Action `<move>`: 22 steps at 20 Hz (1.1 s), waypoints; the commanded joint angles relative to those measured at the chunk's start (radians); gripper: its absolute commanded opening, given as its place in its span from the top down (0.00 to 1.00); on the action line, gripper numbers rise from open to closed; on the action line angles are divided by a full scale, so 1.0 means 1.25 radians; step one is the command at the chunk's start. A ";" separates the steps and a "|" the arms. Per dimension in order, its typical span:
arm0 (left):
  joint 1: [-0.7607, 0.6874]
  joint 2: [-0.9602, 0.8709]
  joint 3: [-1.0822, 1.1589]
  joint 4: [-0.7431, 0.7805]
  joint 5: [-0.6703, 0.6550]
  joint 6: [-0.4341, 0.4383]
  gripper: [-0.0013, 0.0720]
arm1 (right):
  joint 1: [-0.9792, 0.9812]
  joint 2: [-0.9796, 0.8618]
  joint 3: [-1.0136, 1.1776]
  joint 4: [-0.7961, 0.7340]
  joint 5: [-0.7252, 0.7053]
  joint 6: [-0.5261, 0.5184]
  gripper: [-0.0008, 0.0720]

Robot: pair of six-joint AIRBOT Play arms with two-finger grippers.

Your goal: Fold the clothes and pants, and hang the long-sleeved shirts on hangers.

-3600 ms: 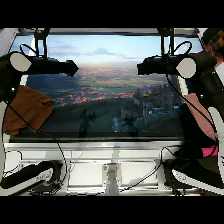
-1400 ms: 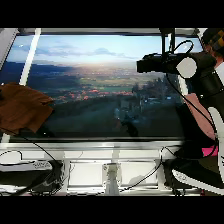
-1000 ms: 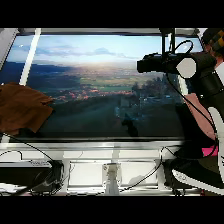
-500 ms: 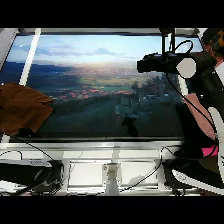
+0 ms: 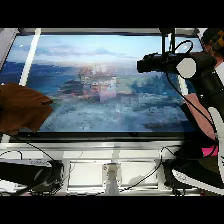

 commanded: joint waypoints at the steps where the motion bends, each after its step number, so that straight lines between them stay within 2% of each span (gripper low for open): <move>1: 0.000 0.026 0.001 -0.149 -0.029 0.056 0.96 | 0.001 -0.001 0.000 0.001 0.000 0.001 0.96; 5: 0.000 0.097 0.001 -0.426 -0.096 0.192 0.96 | 0.001 -0.001 0.000 0.000 0.000 0.001 0.96; 8: -0.006 0.153 0.001 -0.564 -0.161 0.252 0.96 | 0.001 -0.001 0.000 0.000 0.000 0.001 0.96; 12: -0.052 0.211 0.001 -0.569 -0.231 0.251 0.96 | 0.001 -0.001 0.000 0.001 0.000 0.001 0.96; 15: -0.134 0.243 0.001 -0.569 -0.261 0.251 0.96 | 0.001 -0.001 0.000 0.000 0.000 0.000 0.96; 18: -0.257 0.268 0.000 -0.569 -0.295 0.251 0.96 | 0.001 0.000 0.000 -0.003 0.000 0.000 0.96; 22: -0.479 0.282 0.000 -0.568 -0.304 0.251 0.96 | 0.000 0.000 0.001 -0.043 -0.032 0.000 0.97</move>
